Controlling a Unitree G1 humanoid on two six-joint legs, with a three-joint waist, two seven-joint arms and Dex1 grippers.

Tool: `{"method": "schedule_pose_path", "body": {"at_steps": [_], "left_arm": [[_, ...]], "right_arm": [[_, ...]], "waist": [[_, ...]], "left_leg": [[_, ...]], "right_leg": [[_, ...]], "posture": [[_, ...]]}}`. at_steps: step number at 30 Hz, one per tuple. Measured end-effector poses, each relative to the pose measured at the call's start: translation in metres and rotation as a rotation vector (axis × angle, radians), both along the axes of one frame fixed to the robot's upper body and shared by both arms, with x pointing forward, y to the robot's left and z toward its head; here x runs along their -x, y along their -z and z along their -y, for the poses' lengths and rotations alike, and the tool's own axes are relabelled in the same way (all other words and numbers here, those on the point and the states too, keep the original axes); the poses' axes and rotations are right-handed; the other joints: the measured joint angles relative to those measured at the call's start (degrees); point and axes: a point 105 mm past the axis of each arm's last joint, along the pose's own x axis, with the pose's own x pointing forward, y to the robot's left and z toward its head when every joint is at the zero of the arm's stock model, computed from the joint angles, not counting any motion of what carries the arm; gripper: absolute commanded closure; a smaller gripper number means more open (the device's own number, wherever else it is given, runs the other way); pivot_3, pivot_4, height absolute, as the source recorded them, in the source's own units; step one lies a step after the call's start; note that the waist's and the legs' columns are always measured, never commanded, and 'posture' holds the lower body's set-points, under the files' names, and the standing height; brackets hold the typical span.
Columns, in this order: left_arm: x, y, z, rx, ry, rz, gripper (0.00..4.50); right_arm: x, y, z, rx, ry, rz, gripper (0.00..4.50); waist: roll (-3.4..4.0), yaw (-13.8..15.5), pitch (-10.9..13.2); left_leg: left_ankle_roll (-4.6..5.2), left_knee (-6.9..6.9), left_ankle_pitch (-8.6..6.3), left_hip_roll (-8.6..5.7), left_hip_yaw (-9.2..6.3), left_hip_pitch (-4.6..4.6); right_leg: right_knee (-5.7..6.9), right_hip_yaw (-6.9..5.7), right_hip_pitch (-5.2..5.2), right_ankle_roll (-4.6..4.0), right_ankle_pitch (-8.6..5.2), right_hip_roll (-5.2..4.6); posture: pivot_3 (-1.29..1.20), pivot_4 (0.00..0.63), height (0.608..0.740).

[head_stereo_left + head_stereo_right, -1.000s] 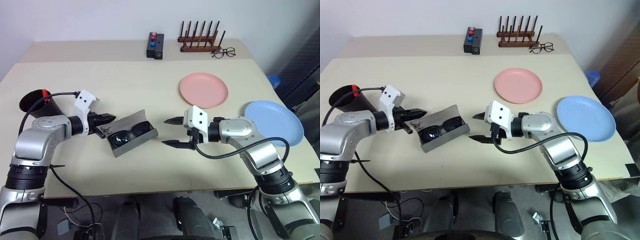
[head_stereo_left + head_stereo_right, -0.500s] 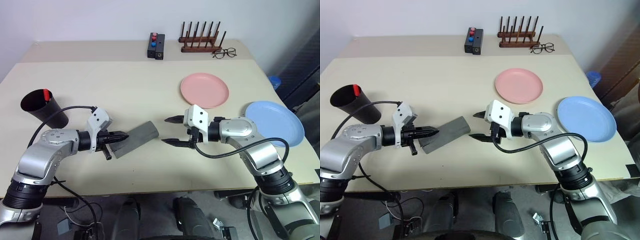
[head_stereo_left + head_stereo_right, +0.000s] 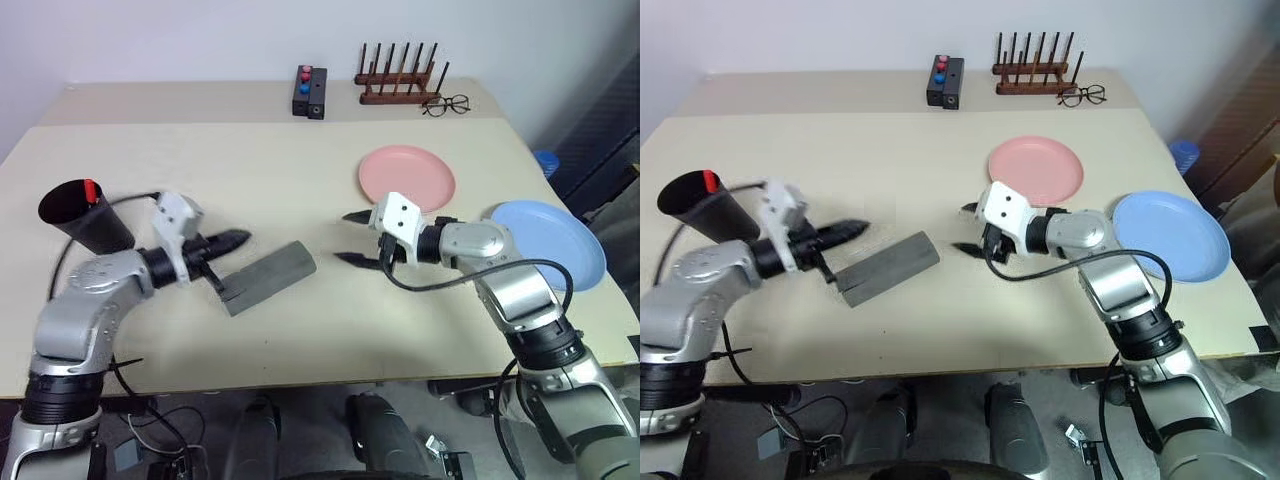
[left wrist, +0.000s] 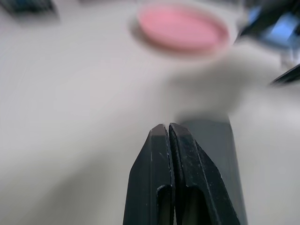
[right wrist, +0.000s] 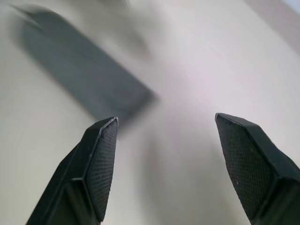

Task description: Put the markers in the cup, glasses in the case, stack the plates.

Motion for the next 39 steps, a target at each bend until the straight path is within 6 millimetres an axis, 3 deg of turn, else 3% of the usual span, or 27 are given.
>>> {"method": "schedule_pose_path", "body": {"at_steps": [2, 5, 10, 13, 18, 24, 28, 31, 35, 37, 39], "left_arm": [[0.01, -0.003, -0.003, 0.013, 0.007, 0.029, 4.45], [0.03, 0.007, -0.003, 0.028, 0.043, -0.007, 4.45], [0.045, 0.014, -0.002, -0.014, 0.061, -0.037, 4.45], [0.047, 0.011, 0.0, -0.02, 0.065, -0.02, 4.5], [0.052, 0.012, 0.006, -0.034, 0.076, -0.007, 4.5], [0.053, 0.022, 0.014, -0.04, 0.092, -0.037, 4.5], [0.05, 0.021, 0.025, -0.032, 0.119, -0.03, 4.5], [0.047, 0.02, 0.033, -0.029, 0.147, -0.019, 4.5], [0.044, 0.023, 0.049, -0.019, 0.212, -0.015, 4.5], [0.043, 0.027, 0.06, -0.008, 0.254, -0.012, 4.5], [0.043, 0.029, 0.072, 0.003, 0.309, 0.0, 4.5]], "right_arm": [[-0.019, 0.003, 0.017, 0.033, 0.124, 0.018, 1.12], [-0.041, 0.01, 0.042, 0.108, 0.272, 0.041, 1.12], [-0.058, 0.035, 0.069, 0.261, 0.357, 0.058, 1.12], [-0.065, 0.036, 0.075, 0.302, 0.371, 0.088, 2.06], [-0.071, 0.042, 0.081, 0.328, 0.394, 0.096, 4.46], [-0.073, 0.036, 0.08, 0.325, 0.381, 0.143, 4.46], [-0.063, 0.015, 0.075, 0.329, 0.295, 0.247, 4.46], [-0.049, -0.014, 0.088, 0.302, 0.266, 0.287, 4.46], [-0.016, -0.039, 0.143, 0.325, 0.319, 0.245, 4.46], [0.002, -0.034, 0.172, 0.361, 0.367, 0.171, 4.46], [0.025, -0.017, 0.198, 0.426, 0.398, 0.065, 4.46]], "waist": [[0.01, 0.13, 0.0], [0.01, 0.23, 0.0], [0.01, 0.17, 0.0], [0.01, 0.09, 0.0], [0.03, 0.08, 0.02], [0.04, 0.15, 0.02], [0.11, 0.28, 0.07], [0.13, 0.5, 0.08], [0.14, 1.27, 0.08], [0.13, 1.56, 0.06], [0.18, 1.78, 0.04]], "left_leg": [[0.0, -0.01, 0.0, 0.0, 0.02, 0.0], [0.0, 0.0, 0.0, -0.01, 0.02, -0.03], [0.0, 0.04, 0.0, -0.01, 0.04, -0.01], [0.0, 0.04, 0.0, 0.0, 0.05, -0.01], [0.0, 0.0, 0.0, 0.0, 0.06, -0.01], [0.0, 0.02, 0.0, -0.01, 0.06, -0.01], [0.0, 0.02, 0.0, -0.01, 0.05, -0.03], [0.0, 0.03, 0.0, -0.02, 0.05, -0.05], [0.0, 0.04, 0.0, -0.02, 0.06, -0.03], [0.0, 0.08, 0.0, -0.02, 0.06, 0.0], [0.01, 0.1, 0.0, -0.02, 0.08, 0.02]], "right_leg": [[-0.02, 0.01, -0.01, 0.0, 0.0, -0.01], [-0.04, 0.01, -0.01, -0.02, -0.01, -0.02], [-0.06, 0.03, -0.01, -0.09, 0.02, -0.02], [-0.06, 0.04, -0.01, -0.08, 0.03, -0.01], [-0.07, 0.04, -0.01, -0.07, 0.02, -0.01], [-0.06, 0.05, -0.01, -0.07, 0.03, -0.01], [-0.07, 0.04, -0.01, -0.05, 0.02, -0.01], [-0.08, 0.04, 0.0, -0.05, 0.02, -0.01], [-0.14, 0.05, 0.04, -0.05, 0.01, -0.03], [-0.13, 0.05, 0.06, -0.07, 0.01, -0.02], [-0.13, 0.07, 0.09, -0.07, 0.01, -0.02]], "posture": [[0.0, 0.15, 0.74], [0.0, 0.15, 0.74], [0.0, 0.15, 0.74], [0.0, 0.15, 0.74], [0.0, 0.15, 0.74], [0.0, 0.15, 0.74], [0.0, 0.15, 0.74], [0.0, 0.15, 0.74], [0.0, 0.15, 0.74], [0.0, 0.15, 0.74], [0.0, 0.15, 0.74]]}}
